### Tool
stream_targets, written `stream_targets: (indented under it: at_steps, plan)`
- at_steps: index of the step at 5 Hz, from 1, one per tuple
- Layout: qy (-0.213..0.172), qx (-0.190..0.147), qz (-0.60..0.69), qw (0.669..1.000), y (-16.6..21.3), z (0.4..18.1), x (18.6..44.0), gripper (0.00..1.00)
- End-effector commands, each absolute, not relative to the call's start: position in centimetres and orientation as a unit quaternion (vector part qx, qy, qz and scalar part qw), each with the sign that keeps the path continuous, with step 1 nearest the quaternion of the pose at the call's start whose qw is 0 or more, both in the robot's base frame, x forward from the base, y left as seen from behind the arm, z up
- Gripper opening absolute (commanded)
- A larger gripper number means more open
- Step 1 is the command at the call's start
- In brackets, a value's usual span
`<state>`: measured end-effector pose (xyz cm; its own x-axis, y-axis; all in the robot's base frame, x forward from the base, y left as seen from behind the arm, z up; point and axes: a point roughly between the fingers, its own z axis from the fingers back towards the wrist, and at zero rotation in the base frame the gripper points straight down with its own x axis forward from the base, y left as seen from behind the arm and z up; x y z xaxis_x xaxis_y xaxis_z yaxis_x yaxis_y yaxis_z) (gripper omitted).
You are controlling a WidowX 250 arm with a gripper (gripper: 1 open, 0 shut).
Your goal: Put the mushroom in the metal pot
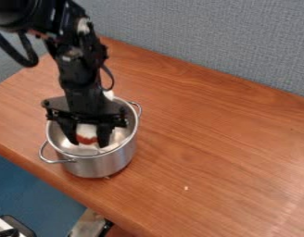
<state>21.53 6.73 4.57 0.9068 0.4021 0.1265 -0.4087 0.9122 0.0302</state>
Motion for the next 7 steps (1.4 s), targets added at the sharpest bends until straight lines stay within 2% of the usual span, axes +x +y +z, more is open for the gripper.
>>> stream_targets:
  at_steps: [1, 2, 3, 5, 7]
  plan:
    - [-0.07, 0.022, 0.2, 0.977, 7.1, 4.2, 21.6, 0.0]
    - [-0.061, 0.023, 0.218, 0.974, 8.7, 5.3, 20.6, 1.0]
    - [-0.054, 0.02, 0.234, 0.97, 10.1, 6.1, 19.9, 1.0]
    - [-0.071, 0.006, 0.255, 0.964, 9.3, 7.7, 22.3, 1.0]
    - [-0.08, 0.029, 0.287, 0.954, 9.3, 5.6, 21.4, 1.0]
